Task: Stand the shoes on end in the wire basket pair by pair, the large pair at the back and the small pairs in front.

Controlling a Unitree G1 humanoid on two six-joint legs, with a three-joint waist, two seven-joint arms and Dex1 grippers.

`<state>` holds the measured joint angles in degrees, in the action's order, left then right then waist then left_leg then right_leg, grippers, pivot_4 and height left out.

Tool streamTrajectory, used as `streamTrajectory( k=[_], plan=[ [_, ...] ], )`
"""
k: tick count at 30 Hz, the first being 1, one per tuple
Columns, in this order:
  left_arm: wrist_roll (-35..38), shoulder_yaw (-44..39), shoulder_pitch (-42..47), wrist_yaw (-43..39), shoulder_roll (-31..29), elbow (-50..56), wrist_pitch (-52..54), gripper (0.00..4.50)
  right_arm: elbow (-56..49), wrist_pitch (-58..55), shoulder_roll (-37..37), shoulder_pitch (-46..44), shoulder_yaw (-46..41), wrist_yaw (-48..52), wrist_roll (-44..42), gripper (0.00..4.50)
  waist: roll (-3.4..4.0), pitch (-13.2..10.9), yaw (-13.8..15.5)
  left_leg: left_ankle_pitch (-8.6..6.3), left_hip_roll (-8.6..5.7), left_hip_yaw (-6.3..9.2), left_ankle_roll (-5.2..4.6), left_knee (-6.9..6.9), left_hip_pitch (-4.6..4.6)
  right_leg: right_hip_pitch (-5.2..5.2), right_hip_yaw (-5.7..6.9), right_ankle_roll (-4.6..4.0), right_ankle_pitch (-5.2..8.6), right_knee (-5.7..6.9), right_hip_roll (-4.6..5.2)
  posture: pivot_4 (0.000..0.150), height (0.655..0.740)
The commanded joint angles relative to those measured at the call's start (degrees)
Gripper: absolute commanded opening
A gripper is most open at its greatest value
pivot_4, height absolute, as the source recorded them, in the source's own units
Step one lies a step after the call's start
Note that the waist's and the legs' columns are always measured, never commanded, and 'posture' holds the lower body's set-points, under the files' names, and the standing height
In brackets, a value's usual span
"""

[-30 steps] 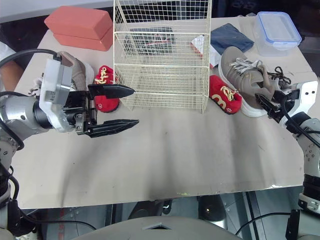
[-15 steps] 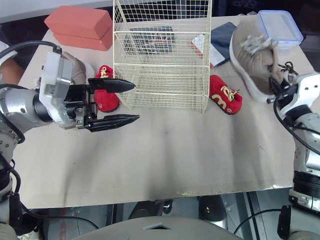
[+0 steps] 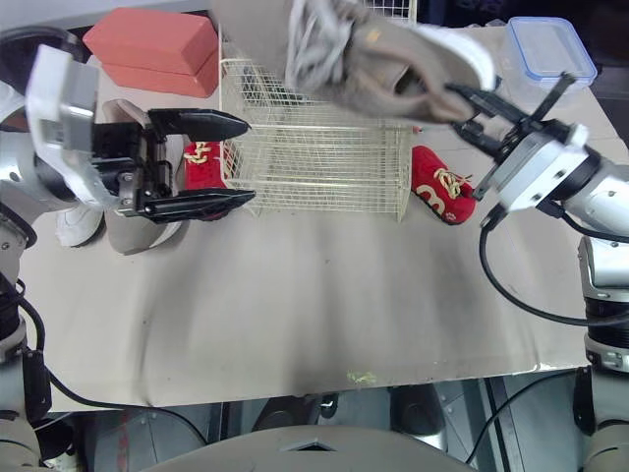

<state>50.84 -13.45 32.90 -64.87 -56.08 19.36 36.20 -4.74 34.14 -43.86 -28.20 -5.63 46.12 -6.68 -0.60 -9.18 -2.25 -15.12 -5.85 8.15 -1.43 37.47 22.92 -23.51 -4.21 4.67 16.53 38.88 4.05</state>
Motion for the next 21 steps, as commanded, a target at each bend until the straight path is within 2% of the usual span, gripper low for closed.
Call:
streamTrajectory(
  k=[1,6,13,17,21],
  plan=[
    [3.0,-4.6,3.9,-1.1,-0.2,-0.3,-1.6,4.5,3.2,10.4,-3.1,-5.0,1.5,4.5,-0.9,0.03,-0.04,0.0,-0.1,0.0,0.0,0.02,0.0,0.04,0.0,0.0,0.04,0.0,0.0,0.0,0.0,0.15,0.74],
    [-3.3,-2.9,6.1,1.3,0.3,-2.2,-5.1,4.5,7.6,17.5,-3.9,-11.1,6.2,8.1,-1.1,0.03,-0.05,0.0,-0.6,0.01,0.03,0.01,0.02,0.0,-0.05,0.0,0.1,0.0,0.0,0.03,0.06,0.15,0.74],
    [-14.7,7.1,9.9,0.6,1.4,-5.3,-10.0,4.5,9.1,21.8,-3.6,-17.0,10.3,9.2,0.3,0.03,-0.06,0.0,-0.5,0.02,0.0,0.03,0.03,0.03,-0.03,0.0,0.13,0.0,0.0,0.05,0.02,0.15,0.74],
    [-18.3,11.3,13.3,-3.2,2.1,-9.1,-12.1,4.5,10.6,26.2,-4.4,-20.0,12.9,10.2,2.1,0.03,-0.06,0.0,-0.4,0.02,0.0,0.03,0.03,0.03,-0.03,-0.02,0.15,0.0,0.0,0.04,0.01,0.15,0.74],
    [-19.1,14.3,15.2,-8.6,1.7,-10.3,-11.7,4.5,12.3,27.2,-4.9,-22.7,15.5,11.4,1.9,0.03,-0.05,0.0,-0.4,0.02,0.0,0.03,0.03,0.03,-0.03,-0.02,0.15,0.0,0.0,0.05,0.01,0.15,0.74]
  ],
)
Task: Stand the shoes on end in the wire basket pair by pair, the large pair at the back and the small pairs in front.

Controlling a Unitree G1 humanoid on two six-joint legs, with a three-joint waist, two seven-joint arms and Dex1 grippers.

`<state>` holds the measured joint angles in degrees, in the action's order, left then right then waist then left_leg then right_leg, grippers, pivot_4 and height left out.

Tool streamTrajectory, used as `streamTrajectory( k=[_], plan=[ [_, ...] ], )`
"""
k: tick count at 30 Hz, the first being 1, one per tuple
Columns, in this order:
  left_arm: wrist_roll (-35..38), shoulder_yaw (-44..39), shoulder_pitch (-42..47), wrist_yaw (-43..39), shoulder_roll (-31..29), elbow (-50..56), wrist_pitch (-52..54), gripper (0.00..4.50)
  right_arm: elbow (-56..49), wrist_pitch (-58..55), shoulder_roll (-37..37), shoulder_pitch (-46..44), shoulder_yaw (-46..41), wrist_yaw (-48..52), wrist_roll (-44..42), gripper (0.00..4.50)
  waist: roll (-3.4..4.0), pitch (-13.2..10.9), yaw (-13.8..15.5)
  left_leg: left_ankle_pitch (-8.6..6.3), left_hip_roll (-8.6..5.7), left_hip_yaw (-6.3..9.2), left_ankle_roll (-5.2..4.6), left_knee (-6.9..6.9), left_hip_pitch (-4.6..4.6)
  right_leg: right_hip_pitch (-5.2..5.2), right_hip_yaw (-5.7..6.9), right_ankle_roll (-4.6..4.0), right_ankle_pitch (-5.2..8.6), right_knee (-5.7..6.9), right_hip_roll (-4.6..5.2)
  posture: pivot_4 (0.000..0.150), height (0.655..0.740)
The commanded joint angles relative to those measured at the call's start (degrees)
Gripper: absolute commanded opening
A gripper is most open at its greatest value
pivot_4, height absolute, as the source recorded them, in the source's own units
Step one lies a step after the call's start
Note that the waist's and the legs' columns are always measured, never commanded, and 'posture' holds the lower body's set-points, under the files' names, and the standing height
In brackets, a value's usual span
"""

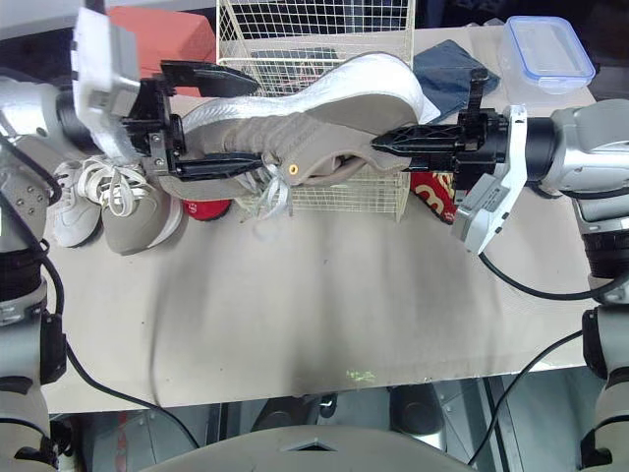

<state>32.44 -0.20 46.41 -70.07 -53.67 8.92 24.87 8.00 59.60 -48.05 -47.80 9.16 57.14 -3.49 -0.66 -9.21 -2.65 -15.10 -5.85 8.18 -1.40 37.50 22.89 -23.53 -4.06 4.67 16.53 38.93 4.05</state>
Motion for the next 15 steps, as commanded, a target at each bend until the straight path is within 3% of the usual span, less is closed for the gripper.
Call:
streamTrajectory(
  k=[1,15],
  plan=[
    [-1.3,2.1,2.2,-4.6,-0.6,0.1,-0.3,4.5,-0.3,1.5,-0.5,-4.1,1.2,0.4,-1.4,0.03,0.0,0.0,-0.1,0.0,0.0,0.0,0.0,0.0,0.0,0.0,0.0,0.0,0.0,0.01,0.0,0.15,0.74],
    [-12.1,10.4,6.1,-14.3,0.9,-2.9,-5.0,4.5,-2.9,-8.3,0.8,-8.0,3.2,3.1,-5.1,0.03,0.06,0.1,-1.2,0.0,0.0,0.01,0.0,0.04,-0.04,0.02,0.01,0.0,0.0,0.08,-0.01,0.15,0.74]
  ],
)
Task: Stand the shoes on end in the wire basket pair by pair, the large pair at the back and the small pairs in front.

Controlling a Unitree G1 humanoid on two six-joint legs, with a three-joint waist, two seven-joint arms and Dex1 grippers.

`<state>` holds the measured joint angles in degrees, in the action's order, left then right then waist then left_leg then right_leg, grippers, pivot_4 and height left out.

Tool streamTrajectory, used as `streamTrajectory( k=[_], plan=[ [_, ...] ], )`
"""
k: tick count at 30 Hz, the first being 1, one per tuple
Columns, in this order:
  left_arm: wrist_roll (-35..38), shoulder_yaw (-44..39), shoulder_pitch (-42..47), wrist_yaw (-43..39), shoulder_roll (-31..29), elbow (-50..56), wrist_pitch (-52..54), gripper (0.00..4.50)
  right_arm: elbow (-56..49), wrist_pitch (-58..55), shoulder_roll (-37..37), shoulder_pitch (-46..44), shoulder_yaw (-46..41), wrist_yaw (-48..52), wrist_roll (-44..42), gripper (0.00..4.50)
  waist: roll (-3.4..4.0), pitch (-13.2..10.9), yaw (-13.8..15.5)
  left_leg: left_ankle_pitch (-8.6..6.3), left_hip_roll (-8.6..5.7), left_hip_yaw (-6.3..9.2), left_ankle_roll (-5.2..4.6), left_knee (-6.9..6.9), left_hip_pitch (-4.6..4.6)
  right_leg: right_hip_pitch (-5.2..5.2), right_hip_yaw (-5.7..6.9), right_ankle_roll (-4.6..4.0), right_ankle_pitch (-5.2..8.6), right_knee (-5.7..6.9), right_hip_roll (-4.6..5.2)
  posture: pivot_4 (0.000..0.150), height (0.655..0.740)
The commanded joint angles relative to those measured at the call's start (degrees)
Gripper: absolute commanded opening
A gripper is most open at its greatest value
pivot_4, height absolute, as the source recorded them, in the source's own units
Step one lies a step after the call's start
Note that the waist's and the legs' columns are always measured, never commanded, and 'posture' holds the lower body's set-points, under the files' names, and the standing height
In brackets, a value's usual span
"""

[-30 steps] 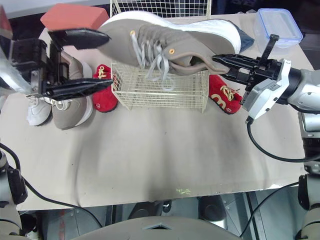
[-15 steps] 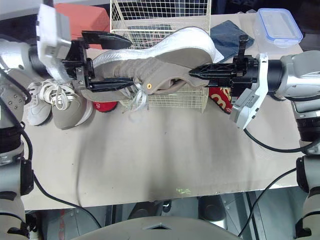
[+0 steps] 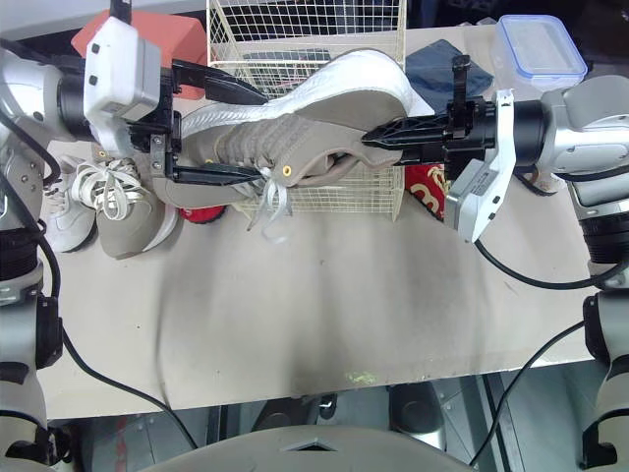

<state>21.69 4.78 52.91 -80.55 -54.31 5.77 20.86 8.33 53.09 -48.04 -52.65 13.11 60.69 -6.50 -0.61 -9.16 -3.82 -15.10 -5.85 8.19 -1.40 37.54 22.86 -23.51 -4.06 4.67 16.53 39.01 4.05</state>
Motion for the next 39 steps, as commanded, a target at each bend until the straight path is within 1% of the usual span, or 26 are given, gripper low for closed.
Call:
streamTrajectory(
  k=[1,4,5,6,8,10,12,13,14,15,17,18,20,23,27,35,39],
  plan=[
    [-2.0,5.7,0.0,-4.1,1.8,-0.2,-1.2,4.5,-3.4,-2.0,1.0,-3.4,-0.9,-0.4,-2.2,0.03,0.01,0.0,0.0,0.0,0.0,0.0,0.0,0.0,0.0,0.0,0.0,0.0,0.0,0.01,0.0,0.15,0.74],
    [-4.0,6.3,0.7,-4.9,2.7,-1.3,-2.5,3.82,-4.4,-2.8,1.5,-3.9,-1.5,-0.3,-2.3,0.0,0.01,0.0,0.0,0.0,0.0,0.0,0.0,0.02,-0.01,0.0,0.0,0.0,0.0,0.01,0.0,0.15,0.74],
    [-4.5,6.4,0.9,-5.3,2.9,-1.6,-2.8,3.47,-4.6,-2.8,1.6,-4.0,-1.6,-0.4,-2.2,0.0,0.01,0.0,-0.1,0.0,0.0,0.0,0.0,0.03,-0.01,0.0,0.0,0.0,0.0,0.01,0.0,0.15,0.74],
    [-4.8,6.5,1.0,-5.7,3.0,-1.8,-2.9,3.0,-4.9,-2.8,1.8,-4.1,-1.8,-0.4,-2.2,0.0,0.02,0.0,-0.2,0.0,0.0,0.0,0.0,0.03,-0.01,0.0,0.0,0.0,0.0,0.02,0.0,0.15,0.74],
    [-5.4,6.5,1.1,-6.2,3.2,-2.1,-3.3,2.28,-5.4,-2.6,1.8,-4.0,-2.1,-0.5,-2.1,0.0,0.02,0.0,-0.2,0.0,0.0,0.0,0.0,0.03,-0.02,0.0,0.0,0.0,0.0,0.03,0.0,0.15,0.74],
    [-5.8,6.3,1.1,-6.5,3.4,-2.2,-3.4,1.7,-5.7,-2.4,1.9,-4.0,-2.5,-0.8,-2.0,0.0,0.03,0.0,-0.2,0.0,0.0,0.0,0.0,0.03,-0.03,-0.01,0.0,0.0,0.0,0.04,0.0,0.15,0.74],
    [-6.0,6.2,1.1,-7.0,3.6,-2.2,-3.4,1.0,-5.8,-2.2,1.9,-3.9,-2.9,-1.0,-1.9,0.0,0.03,0.0,-0.2,0.0,0.0,0.0,0.0,0.03,-0.03,-0.02,0.0,0.0,0.0,0.04,0.0,0.15,0.74],
    [-5.9,6.1,1.1,-7.2,3.7,-2.0,-3.3,0.75,-5.9,-2.1,1.9,-3.9,-3.1,-1.2,-1.9,0.0,0.02,0.0,-0.2,0.0,0.0,0.0,0.0,0.03,-0.03,-0.01,0.0,0.0,0.0,0.03,0.01,0.15,0.74],
    [-5.8,5.9,1.1,-7.2,3.9,-2.0,-3.3,0.7,-5.9,-2.2,1.8,-3.9,-3.4,-1.3,-1.9,0.0,0.0,0.1,-0.1,0.0,0.0,0.0,0.0,0.04,-0.03,-0.01,0.01,0.0,0.0,0.03,0.02,0.15,0.74],
    [-5.6,5.6,1.1,-7.2,4.2,-2.0,-3.2,0.63,-5.9,-2.1,1.7,-3.8,-3.7,-1.4,-1.8,0.91,0.0,0.1,-0.1,0.0,0.0,0.02,0.0,0.09,-0.03,-0.01,0.06,0.0,0.0,0.01,0.02,0.15,0.74],
    [-5.3,5.1,1.2,-6.8,4.7,-2.0,-2.8,0.63,-5.6,-2.2,1.6,-3.6,-4.4,-1.8,-1.8,1.63,0.0,0.1,-0.1,0.0,-0.01,0.02,0.0,0.12,-0.02,0.0,0.06,0.0,0.0,0.01,0.03,0.15,0.74],
    [-5.1,4.6,1.1,-6.4,4.9,-2.2,-2.7,0.63,-5.3,-2.4,1.7,-3.6,-5.1,-2.3,-1.9,2.19,0.0,0.1,-0.1,0.0,-0.01,0.01,0.0,0.13,-0.02,0.01,0.06,0.0,0.0,0.02,0.03,0.15,0.74],
    [-4.7,3.4,1.2,-5.9,5.2,-2.6,-2.6,0.61,-4.6,-2.8,2.1,-3.9,-6.6,-3.6,-2.0,2.94,0.0,0.1,-0.1,0.0,-0.01,0.02,0.0,0.13,-0.02,0.0,0.07,0.0,0.0,0.02,0.03,0.15,0.74],
    [-4.5,2.1,1.5,-4.9,5.7,-3.4,-2.5,0.61,-3.6,-3.4,2.4,-4.2,-8.2,-5.2,-1.9,4.48,0.0,0.1,0.0,0.0,-0.01,0.02,0.0,0.14,-0.02,0.0,0.08,0.0,0.0,0.03,0.03,0.15,0.74],
    [-5.1,0.0,2.4,-2.9,7.2,-5.8,-4.5,0.55,-1.9,-5.5,2.7,-3.9,-10.3,-7.6,-2.1,4.5,-0.01,0.0,0.2,0.0,-0.02,0.02,0.0,0.16,-0.01,0.0,0.1,0.0,0.0,0.02,0.04,0.15,0.74],
    [-7.4,-1.9,3.9,-0.1,9.2,-13.3,-12.7,0.51,-1.9,-9.4,3.2,-1.4,-12.1,-10.4,-2.5,4.5,-0.01,0.0,0.4,0.0,-0.02,0.05,0.0,0.27,0.09,-0.01,0.19,0.0,0.0,0.02,0.07,0.15,0.74],
    [-8.6,-1.8,4.7,-1.1,9.5,-18.9,-18.3,0.51,-3.2,-11.8,3.8,0.5,-12.4,-11.0,-3.9,4.5,-0.01,0.0,0.3,0.0,-0.03,0.04,0.0,0.33,0.1,0.0,0.19,0.0,0.0,0.11,0.07,0.15,0.74]
  ],
)
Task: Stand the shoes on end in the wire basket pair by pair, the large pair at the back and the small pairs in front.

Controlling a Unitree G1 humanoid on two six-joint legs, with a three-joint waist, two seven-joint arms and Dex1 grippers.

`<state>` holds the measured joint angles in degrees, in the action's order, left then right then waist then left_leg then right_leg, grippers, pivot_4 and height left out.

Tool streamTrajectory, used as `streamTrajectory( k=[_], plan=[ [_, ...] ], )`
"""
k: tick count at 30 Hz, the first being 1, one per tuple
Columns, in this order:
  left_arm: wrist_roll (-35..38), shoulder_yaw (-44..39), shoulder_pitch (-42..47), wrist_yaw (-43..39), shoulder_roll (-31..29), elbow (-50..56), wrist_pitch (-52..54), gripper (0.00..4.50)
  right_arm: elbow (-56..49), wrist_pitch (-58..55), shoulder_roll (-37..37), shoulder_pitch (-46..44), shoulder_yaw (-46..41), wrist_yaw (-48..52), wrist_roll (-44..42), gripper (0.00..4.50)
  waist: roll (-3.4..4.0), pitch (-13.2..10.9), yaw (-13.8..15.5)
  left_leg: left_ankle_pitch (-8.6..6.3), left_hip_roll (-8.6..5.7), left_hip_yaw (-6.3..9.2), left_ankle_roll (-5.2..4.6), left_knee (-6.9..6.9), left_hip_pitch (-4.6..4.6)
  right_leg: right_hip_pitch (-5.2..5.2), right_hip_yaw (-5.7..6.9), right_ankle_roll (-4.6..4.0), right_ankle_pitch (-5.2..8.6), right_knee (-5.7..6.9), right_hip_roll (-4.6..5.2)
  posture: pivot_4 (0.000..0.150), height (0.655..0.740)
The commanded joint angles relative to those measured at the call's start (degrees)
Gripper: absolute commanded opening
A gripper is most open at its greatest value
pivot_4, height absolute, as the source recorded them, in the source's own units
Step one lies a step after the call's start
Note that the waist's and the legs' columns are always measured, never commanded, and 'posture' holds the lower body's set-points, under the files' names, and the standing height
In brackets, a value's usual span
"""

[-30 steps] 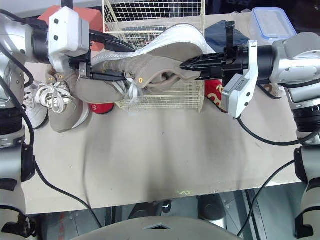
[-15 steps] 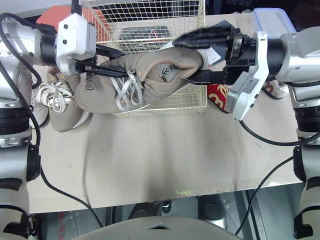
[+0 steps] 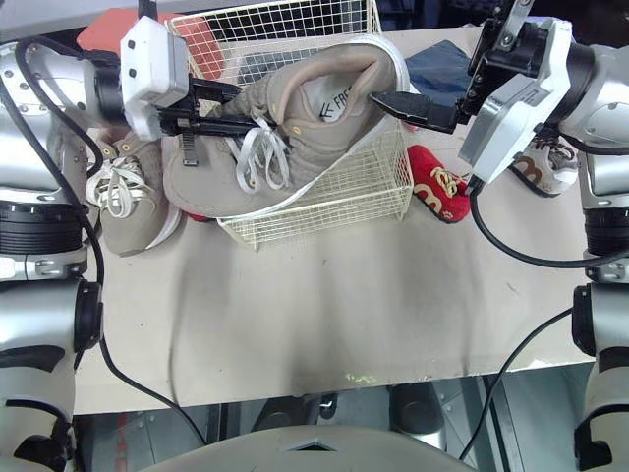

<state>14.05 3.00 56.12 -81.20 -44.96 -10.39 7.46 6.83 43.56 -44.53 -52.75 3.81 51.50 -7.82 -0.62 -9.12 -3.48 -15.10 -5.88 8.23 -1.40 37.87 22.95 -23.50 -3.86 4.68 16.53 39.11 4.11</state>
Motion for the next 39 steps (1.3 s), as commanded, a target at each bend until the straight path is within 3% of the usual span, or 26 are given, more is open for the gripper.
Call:
streamTrajectory(
  k=[1,15,20,26,35,39],
  plan=[
    [-0.3,-0.5,1.9,-0.4,0.5,-3.6,-5.2,0.51,-2.3,-4.4,0.6,1.3,-3.4,-2.2,-4.0,4.5,0.0,0.0,0.0,0.0,0.0,0.0,0.0,0.01,0.0,0.0,0.0,0.0,0.0,0.05,0.0,0.15,0.74],
    [7.7,-9.5,4.4,7.2,5.6,-7.9,-6.2,0.51,-21.3,-58.6,-6.3,18.5,-12.7,-2.0,-34.8,4.5,-0.07,0.0,0.9,-0.01,-0.04,0.03,-0.01,0.44,0.19,-0.17,0.0,0.0,0.0,0.62,0.05,0.15,0.74],
    [8.6,-10.9,3.9,12.5,8.9,-6.1,-7.4,0.51,-29.1,-76.1,-0.9,16.9,-14.4,-16.6,-52.3,4.5,-0.09,0.0,0.9,-0.01,-0.02,0.01,-0.01,0.43,0.2,-0.22,-0.04,0.0,0.0,0.64,0.24,0.15,0.74],
    [8.5,-10.7,1.0,20.2,14.4,0.1,-7.4,0.51,-30.0,-81.3,13.0,11.1,-14.2,-36.6,-60.7,4.5,-0.15,0.0,1.0,-0.01,-0.05,0.03,-0.01,0.46,0.28,-0.25,0.01,0.0,0.0,0.62,0.31,0.15,0.74],
    [7.9,-7.6,-4.5,26.5,19.0,8.9,-4.6,0.51,-25.9,-81.2,22.9,5.1,-14.1,-45.2,-61.9,4.5,-0.17,0.0,0.0,0.0,-0.11,0.07,0.0,0.64,0.82,-0.8,0.3,0.0,-0.01,0.75,0.44,0.15,0.74],
    [7.9,-6.2,-6.6,25.8,18.0,11.8,-2.7,0.51,-25.6,-81.8,23.0,4.8,-14.0,-44.3,-59.9,2.78,-0.17,0.0,-0.7,0.0,-0.13,0.08,0.0,0.62,0.83,-0.81,0.34,0.0,-0.01,0.74,0.46,0.15,0.74]
  ],
)
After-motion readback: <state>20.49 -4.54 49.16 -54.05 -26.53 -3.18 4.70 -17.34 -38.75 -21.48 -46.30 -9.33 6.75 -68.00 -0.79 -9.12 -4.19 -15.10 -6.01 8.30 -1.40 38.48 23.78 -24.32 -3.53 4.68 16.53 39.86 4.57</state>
